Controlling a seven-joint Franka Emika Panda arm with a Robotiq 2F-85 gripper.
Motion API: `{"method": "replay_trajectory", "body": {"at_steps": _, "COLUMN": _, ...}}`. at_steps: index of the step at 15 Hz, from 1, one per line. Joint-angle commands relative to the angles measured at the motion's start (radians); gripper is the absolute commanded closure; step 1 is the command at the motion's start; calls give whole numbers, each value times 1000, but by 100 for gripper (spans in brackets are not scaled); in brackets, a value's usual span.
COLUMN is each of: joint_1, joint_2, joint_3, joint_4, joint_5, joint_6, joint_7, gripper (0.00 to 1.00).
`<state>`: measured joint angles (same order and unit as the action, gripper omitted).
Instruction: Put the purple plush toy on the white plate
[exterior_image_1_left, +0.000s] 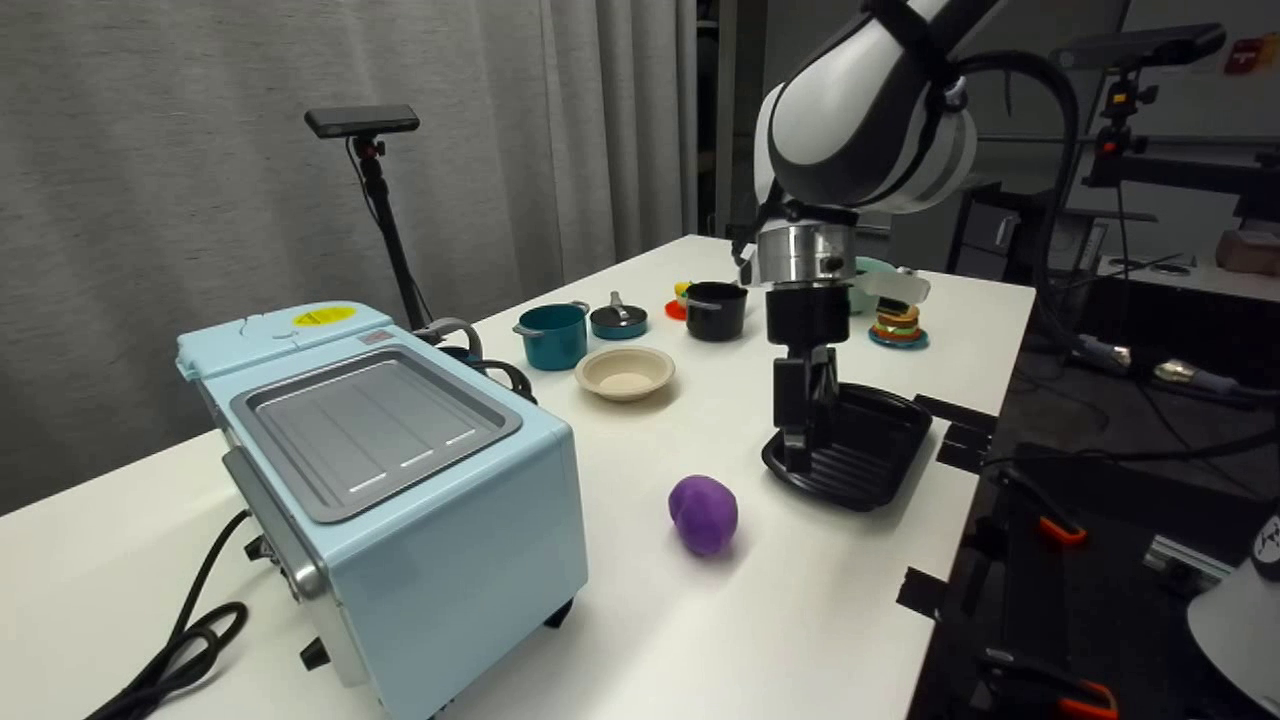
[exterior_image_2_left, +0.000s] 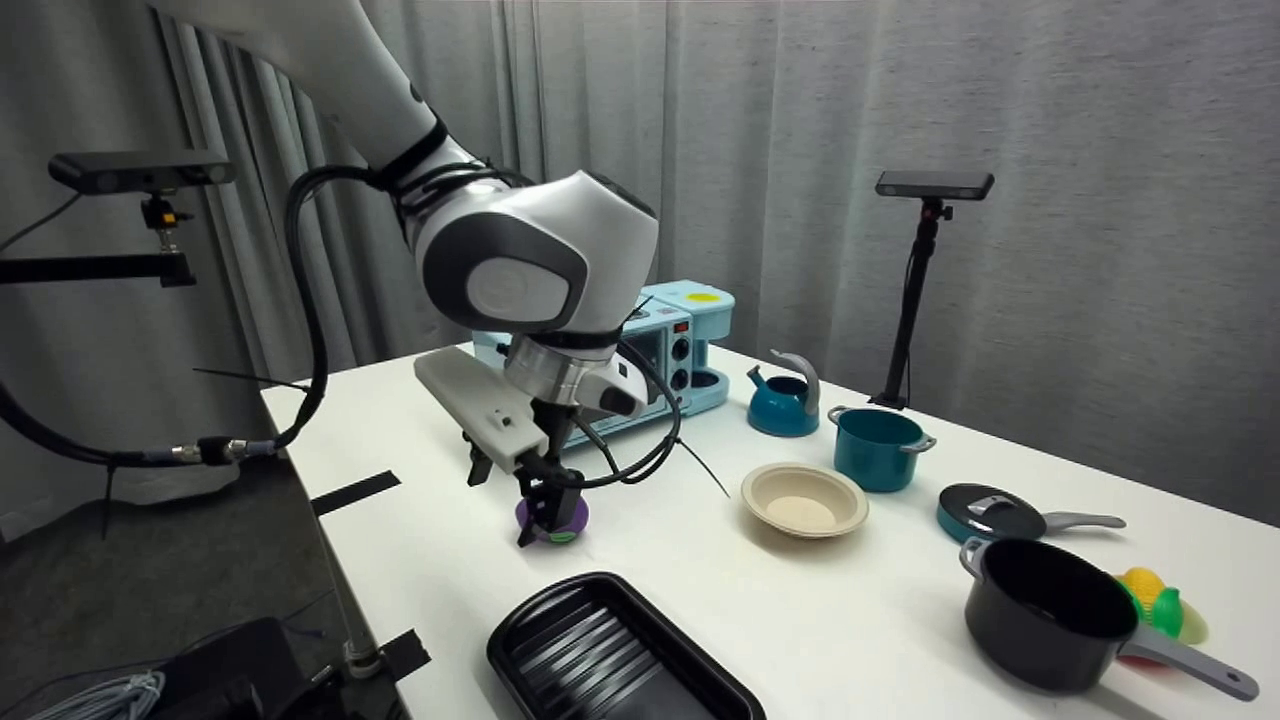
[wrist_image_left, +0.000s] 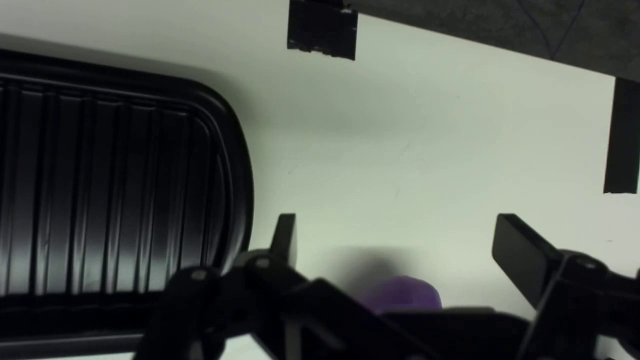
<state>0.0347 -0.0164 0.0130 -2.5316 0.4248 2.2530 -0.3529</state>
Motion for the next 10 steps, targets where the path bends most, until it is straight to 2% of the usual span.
{"method": "replay_trajectory", "body": {"at_steps": 1, "joint_1": 1, "joint_2": 12, "joint_3": 10, "joint_4": 2, "joint_5": -1, "joint_6": 20, "joint_7": 1, "gripper": 0}}
{"method": "replay_trajectory", "body": {"at_steps": 6, "joint_1": 6, "joint_2": 26, "joint_3": 17, "joint_4": 3, "joint_5": -1, "joint_6": 40, "joint_7": 1, "gripper": 0}}
{"method": "replay_trajectory", "body": {"at_steps": 10, "joint_1": 10, "joint_2": 89, "joint_3": 29, "joint_4": 5, "joint_5": 143, "joint_6": 180, "joint_7": -110, "gripper": 0}}
